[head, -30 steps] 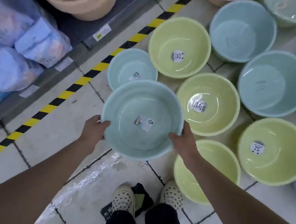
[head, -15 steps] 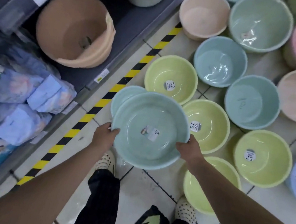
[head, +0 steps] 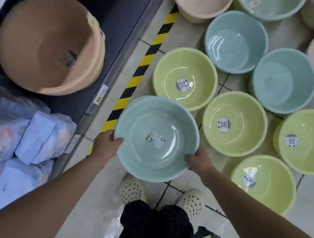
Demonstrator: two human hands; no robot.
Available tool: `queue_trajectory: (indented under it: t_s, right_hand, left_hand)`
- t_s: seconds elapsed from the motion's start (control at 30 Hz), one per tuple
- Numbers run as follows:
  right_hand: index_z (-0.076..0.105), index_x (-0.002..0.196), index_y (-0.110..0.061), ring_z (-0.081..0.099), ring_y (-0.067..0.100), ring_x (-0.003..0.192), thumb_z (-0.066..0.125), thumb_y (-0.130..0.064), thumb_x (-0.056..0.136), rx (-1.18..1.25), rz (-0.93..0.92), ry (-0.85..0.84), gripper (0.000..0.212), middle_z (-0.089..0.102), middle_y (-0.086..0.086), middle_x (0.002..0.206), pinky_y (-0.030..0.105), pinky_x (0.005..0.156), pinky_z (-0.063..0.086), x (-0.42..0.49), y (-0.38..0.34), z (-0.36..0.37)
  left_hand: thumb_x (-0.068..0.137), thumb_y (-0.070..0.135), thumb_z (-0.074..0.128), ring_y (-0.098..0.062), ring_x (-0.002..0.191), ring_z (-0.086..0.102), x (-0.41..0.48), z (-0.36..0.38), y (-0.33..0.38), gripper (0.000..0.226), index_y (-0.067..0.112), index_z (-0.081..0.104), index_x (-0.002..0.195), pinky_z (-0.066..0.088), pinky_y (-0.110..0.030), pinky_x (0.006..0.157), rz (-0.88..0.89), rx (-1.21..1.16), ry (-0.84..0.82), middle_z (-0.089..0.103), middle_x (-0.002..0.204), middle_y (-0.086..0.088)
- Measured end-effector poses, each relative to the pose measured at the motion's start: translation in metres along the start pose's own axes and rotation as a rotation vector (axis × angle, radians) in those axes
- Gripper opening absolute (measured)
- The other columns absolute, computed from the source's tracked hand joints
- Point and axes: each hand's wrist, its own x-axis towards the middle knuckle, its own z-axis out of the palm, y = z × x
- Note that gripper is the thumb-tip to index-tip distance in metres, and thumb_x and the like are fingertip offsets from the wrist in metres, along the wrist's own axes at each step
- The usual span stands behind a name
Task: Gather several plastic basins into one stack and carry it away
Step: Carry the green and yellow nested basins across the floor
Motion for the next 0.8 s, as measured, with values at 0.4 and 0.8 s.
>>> queue_trajectory:
  t_s: [0.4,0.8]
  right_hand:
    - [0.032,0.143,-0.015,0.055,0.028,0.106,0.052,-0.005,0.087,-0.101,0.008,0.092,0.06,0.058,0.011,0.123,0.036,0.085,0.048,0.123,0.053,0.053]
    - [0.037,0.139,-0.032,0.059,0.023,0.102,0.05,-0.011,0.086,-0.024,-0.151,0.171,0.059,0.056,-0.015,0.099,0.046,0.086,0.056,0.159,0.065,0.078]
  left_hand:
    - [0.09,0.018,0.063,-0.035,0.103,0.06,0.116,0.064,-0.06,0.029,0.006,0.065,0.117,0.043,-0.034,0.082,0.066,0.189,0.098,0.066,0.116,-0.017]
    - [0.09,0.01,0.059,-0.021,0.085,0.058,0.139,0.076,-0.085,0.027,0.011,0.066,0.116,0.041,-0.027,0.076,0.155,0.04,0.209,0.068,0.099,-0.004]
